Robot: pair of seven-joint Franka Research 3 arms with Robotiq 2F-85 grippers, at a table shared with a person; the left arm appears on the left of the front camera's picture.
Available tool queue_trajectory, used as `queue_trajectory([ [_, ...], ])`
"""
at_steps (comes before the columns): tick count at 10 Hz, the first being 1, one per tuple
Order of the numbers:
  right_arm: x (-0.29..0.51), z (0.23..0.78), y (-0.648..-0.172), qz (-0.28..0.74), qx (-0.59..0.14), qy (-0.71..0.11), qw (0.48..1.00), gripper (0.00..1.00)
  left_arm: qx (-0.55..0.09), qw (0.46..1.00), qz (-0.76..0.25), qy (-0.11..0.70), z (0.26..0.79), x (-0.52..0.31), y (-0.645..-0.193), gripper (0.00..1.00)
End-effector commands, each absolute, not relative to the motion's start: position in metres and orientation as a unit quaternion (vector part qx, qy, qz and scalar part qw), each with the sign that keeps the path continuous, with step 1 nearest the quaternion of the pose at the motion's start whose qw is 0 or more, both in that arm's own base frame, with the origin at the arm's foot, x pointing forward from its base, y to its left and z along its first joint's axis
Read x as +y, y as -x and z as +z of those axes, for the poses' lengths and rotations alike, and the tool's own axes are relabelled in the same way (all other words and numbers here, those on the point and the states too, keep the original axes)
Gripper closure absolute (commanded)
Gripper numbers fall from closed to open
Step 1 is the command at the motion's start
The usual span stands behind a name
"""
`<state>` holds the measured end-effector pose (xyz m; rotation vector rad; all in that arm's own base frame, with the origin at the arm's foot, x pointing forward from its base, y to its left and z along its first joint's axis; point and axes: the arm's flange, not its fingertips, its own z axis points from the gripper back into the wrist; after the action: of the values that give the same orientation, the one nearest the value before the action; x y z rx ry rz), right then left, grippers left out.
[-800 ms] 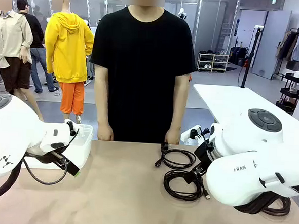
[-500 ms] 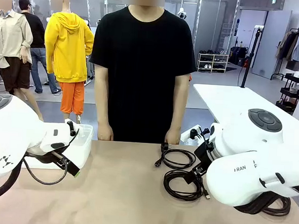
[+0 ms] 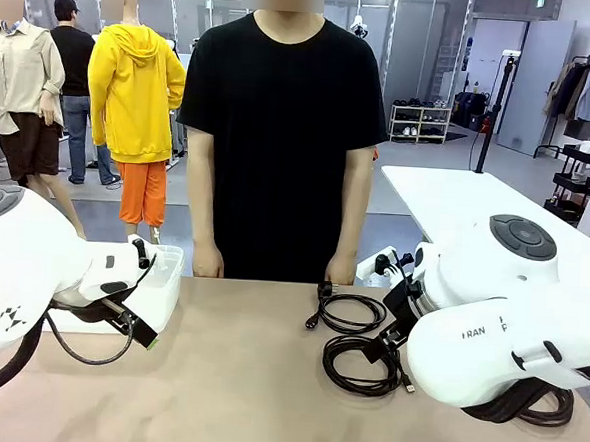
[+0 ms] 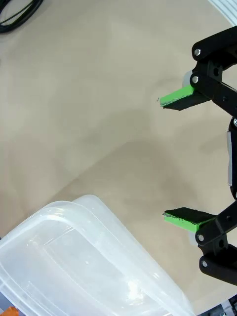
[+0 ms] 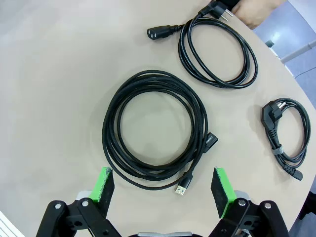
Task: Organize and store the cables.
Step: Place the Power Cable into the Organizing box.
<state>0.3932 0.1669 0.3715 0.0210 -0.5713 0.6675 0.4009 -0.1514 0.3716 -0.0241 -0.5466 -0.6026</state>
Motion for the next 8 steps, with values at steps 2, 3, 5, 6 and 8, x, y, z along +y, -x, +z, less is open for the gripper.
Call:
queue_trajectory([
  [2,0.167,0.372,-0.393,0.322,-0.277,-0.011,0.905,0.0,-0.266,0.918,-0.293,0.012,0.372,-0.151,-0.401,0.0],
  [3,0.167,0.372,-0.393,0.323,-0.277,-0.01,0.905,0.0,-0.263,0.91,-0.322,0.01,0.388,-0.15,-0.402,0.0],
  [5,0.138,0.418,-0.408,0.351,-0.268,-0.031,0.897,0.0,-0.255,0.9,-0.351,0.048,0.435,-0.137,-0.401,0.0],
  [6,0.12,0.442,-0.412,0.367,-0.26,-0.048,0.892,0.0,-0.247,0.891,-0.374,0.072,0.456,-0.125,-0.398,0.0],
  [8,0.079,0.488,-0.406,0.412,-0.236,-0.093,0.875,0.0,-0.223,0.868,-0.426,0.127,0.501,-0.092,-0.383,0.0],
])
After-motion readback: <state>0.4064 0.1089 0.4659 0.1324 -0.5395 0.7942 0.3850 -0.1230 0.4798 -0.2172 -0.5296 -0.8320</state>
